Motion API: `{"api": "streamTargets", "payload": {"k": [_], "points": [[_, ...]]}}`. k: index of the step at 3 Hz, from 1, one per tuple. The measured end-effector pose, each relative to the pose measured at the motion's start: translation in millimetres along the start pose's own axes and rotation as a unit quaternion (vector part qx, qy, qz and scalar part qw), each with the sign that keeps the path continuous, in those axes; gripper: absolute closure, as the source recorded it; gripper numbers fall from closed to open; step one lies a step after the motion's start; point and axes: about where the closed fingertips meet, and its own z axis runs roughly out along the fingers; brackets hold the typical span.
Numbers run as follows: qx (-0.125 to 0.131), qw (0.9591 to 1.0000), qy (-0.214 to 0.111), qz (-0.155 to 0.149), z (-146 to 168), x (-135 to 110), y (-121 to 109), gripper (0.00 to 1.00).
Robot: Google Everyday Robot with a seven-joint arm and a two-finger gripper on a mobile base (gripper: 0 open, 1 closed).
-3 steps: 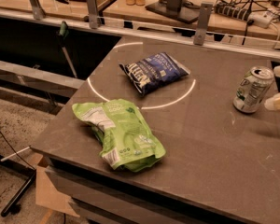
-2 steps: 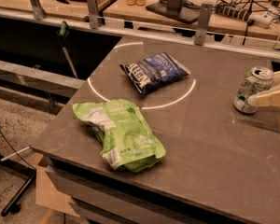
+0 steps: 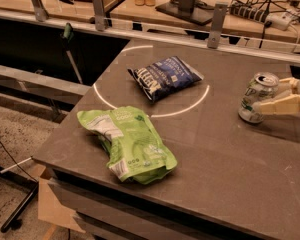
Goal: Move 7up can near green rice chip bag
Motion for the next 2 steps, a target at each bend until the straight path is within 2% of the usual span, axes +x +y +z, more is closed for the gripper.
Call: {"api": "streamTargets", "payload": {"k": [1,2], "points": [[-0.024,0.9995,-0.013,-0.017,9,-22,24,1.00],[-0.059,0.9978,-0.020,-0.021,27,-29,58,1.00]]}}
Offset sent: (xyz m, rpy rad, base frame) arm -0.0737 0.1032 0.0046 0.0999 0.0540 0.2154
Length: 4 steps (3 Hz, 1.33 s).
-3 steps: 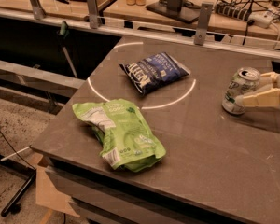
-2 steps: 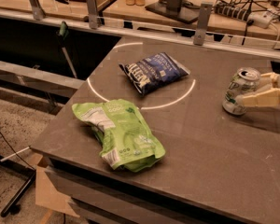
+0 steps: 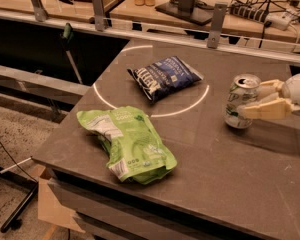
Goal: Move 7up can near green rice chip bag
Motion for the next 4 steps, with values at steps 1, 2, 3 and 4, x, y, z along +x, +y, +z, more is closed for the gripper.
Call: {"api": "streamTargets", "payload": {"k": [1,2,3,4], "points": [[-0.045,0.9990,-0.002,0.001,29,11,31,1.00],[-0.067,0.9978,-0.007,-0.004,45,14,49,1.00],[-0.067,0.9978,-0.007,-0.004,45,14,49,1.00],[-0.073,0.9973,-0.005,-0.007,48,12,51,1.00]]}}
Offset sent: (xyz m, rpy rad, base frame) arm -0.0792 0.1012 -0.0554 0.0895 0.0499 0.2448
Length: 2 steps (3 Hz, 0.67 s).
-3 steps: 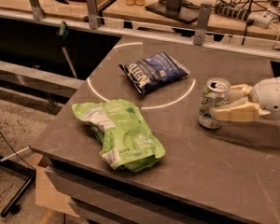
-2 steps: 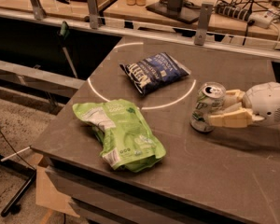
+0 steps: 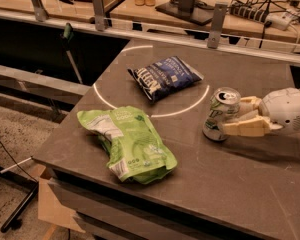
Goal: Move 7up can near green rice chip bag
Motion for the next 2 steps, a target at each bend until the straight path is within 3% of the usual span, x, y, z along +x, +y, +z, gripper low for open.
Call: {"api": "streamTargets", "payload": {"k": [1,2], "points": [[-0.034,0.9992,-0.016,-0.013,18,-11,19,1.00],[-0.076,0.9955,-0.045,-0.034,47,-26,47,1.00]]}}
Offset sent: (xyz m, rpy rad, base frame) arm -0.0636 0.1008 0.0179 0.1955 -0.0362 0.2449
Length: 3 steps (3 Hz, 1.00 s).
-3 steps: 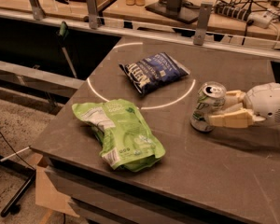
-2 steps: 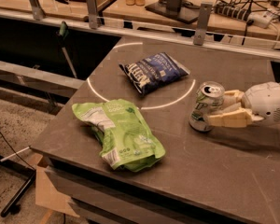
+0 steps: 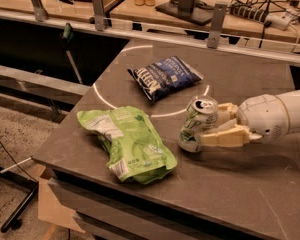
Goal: Move 7up can near green rice chip bag
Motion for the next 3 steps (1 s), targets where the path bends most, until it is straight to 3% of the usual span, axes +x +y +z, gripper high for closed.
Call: {"api": "streamTargets", "payload": {"k": [1,2,3], "points": [[-0.031,0.9994,-0.007,-0.011,29,-3,14,1.00],[-0.036,0.9990,0.013,-0.022,45,1,18,0.84],[-0.040,0.9980,0.031,-0.040,57,1,19,0.59]]}}
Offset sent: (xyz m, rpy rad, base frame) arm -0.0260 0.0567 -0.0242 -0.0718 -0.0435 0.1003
